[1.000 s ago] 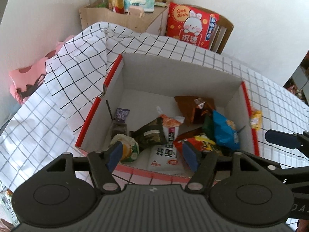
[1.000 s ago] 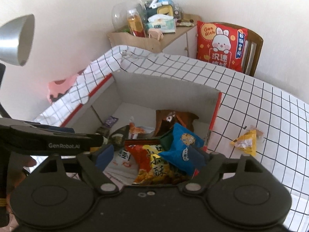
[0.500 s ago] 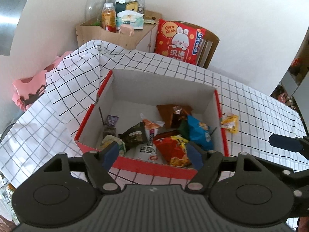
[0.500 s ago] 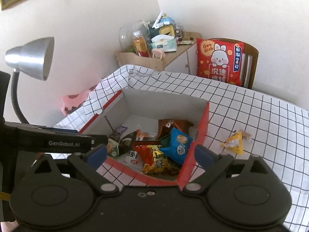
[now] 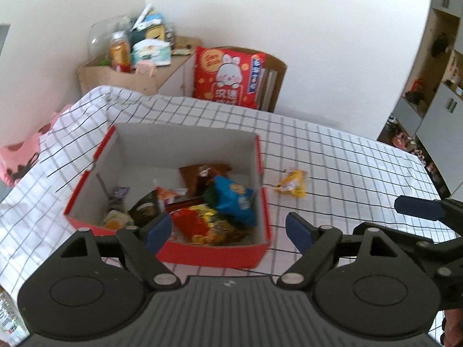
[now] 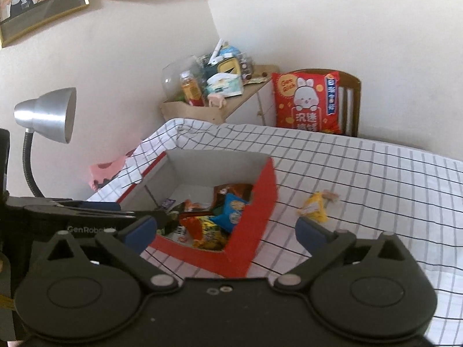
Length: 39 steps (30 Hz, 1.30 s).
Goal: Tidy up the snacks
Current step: 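Move both tools back toward the yellow packet and clear snack on the table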
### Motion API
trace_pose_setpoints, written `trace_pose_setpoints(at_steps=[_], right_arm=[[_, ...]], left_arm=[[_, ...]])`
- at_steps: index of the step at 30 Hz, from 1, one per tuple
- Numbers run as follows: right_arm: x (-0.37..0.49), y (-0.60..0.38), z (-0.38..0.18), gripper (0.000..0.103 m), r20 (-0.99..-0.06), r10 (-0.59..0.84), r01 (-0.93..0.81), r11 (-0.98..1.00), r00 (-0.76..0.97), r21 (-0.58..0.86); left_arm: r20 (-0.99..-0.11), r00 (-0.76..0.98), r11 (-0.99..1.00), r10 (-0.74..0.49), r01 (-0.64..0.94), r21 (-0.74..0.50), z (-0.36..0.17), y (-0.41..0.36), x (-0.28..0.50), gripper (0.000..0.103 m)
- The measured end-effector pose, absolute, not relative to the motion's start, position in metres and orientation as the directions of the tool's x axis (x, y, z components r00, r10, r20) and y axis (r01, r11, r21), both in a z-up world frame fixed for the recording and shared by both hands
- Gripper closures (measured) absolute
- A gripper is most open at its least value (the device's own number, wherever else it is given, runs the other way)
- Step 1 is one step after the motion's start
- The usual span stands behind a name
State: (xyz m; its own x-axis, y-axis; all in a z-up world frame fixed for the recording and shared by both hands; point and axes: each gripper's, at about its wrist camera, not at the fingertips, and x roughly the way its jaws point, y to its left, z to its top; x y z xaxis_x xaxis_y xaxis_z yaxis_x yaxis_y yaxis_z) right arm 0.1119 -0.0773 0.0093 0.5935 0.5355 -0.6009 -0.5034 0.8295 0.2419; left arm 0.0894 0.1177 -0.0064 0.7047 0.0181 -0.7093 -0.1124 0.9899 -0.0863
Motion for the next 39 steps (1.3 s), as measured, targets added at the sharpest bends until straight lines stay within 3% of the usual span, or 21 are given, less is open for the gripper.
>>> trace_pose_setpoints(at_steps=[3,6,14,25,39], right_arm=[[0.11,-0.097,0.005,0.0,-0.597,0.523,-0.486,0.84,0.608,0.24],[0.113,-0.121,0.001,0.0,-0.6,0.501,-0.457,0.857,0.624,0.239],[0.135,-0.182,-0.005,0.0,-0.621,0.433,-0.407,0.893,0.654,0.194],[0.193,-0.234,-0.02,0.0,-0.66,0.4,-0.395,0.903,0.636,0.168],[0.287,-0.22,-0.055,0.006,-0.729,0.508,-0.625,0.767,0.458,0.142]], left_arm=[[-0.699,0.715,0.992,0.004,-0.093,-0.09,-0.008,0.098,0.093,0.016],[-0.705,0.709,0.989,-0.02,-0.087,-0.116,-0.012,0.08,0.1,0.004],[-0.717,0.697,0.987,-0.028,-0.093,-0.129,-0.023,0.029,0.126,0.004],[-0.731,0.68,0.977,0.063,-0.192,-0.095,-0.048,-0.024,0.171,0.004],[-0.75,0.623,0.93,0.225,-0.366,-0.026,-0.088,-0.043,0.217,0.004]])
